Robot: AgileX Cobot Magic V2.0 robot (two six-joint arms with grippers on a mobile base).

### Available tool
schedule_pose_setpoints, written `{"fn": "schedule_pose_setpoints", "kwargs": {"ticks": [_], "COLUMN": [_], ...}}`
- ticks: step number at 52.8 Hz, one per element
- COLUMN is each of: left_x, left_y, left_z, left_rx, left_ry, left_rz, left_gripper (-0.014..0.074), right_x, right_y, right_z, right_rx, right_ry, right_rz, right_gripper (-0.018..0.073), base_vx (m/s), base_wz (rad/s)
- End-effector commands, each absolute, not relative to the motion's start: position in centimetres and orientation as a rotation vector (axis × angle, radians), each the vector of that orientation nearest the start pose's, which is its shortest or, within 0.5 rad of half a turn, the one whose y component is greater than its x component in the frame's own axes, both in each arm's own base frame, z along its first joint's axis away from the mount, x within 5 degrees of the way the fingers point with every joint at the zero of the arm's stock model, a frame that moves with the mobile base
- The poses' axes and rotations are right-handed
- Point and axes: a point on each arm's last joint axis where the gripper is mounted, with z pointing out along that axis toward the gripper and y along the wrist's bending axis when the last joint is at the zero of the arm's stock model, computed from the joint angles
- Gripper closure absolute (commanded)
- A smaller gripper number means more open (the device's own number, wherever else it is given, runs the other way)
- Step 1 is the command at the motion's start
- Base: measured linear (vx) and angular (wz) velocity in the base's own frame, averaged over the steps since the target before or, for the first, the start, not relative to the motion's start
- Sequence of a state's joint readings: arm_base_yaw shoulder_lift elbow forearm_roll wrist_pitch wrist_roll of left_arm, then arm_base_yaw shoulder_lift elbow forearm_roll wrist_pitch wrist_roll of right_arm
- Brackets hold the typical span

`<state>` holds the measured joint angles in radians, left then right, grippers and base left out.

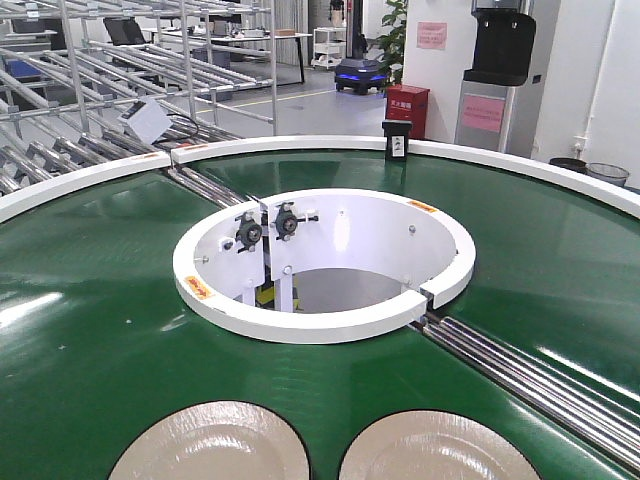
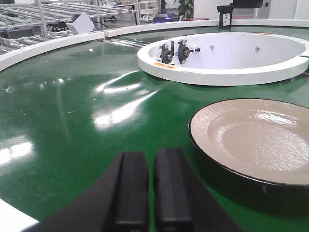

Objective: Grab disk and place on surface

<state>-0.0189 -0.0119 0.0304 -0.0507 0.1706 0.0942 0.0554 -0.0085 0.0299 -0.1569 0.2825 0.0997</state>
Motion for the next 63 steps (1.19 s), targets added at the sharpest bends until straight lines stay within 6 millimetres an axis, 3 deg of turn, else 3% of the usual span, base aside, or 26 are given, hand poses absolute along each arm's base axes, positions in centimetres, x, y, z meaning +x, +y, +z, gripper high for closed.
{"fn": "schedule_pose_setpoints", "kwargs": {"ticks": [1,36,42,63], "left_x": [5.7,5.6,5.6,5.4], "left_y": [-0.1,-0.1,-0.1,0.0], "left_z": [20.2,21.4,21.6,22.8], "left_rx": [0.047,-0.002,-0.003,-0.008], "left_ry": [1.581,1.461,1.447,1.307], "left_rz": [0.01,-0.032,-0.031,-0.026], "left_gripper": [0.0378,0.0378,0.0378,0.0378], "right_x": [5.6,5.6,5.6,5.6], "right_y": [0.0,0.0,-0.2,0.4], "right_z": [18.4,18.4,18.4,20.5], "right_rx": [-0.074,-0.074,-0.171,-0.167], "right_ry": [1.7,1.7,1.687,1.46], "right_rz": [-0.044,-0.044,-0.151,-0.092], "right_gripper": [0.0568,0.0568,0.0568,0.0568], "base_vx": [0.0,0.0,0.0,0.0], "base_wz": [0.0,0.0,0.0,0.0]}}
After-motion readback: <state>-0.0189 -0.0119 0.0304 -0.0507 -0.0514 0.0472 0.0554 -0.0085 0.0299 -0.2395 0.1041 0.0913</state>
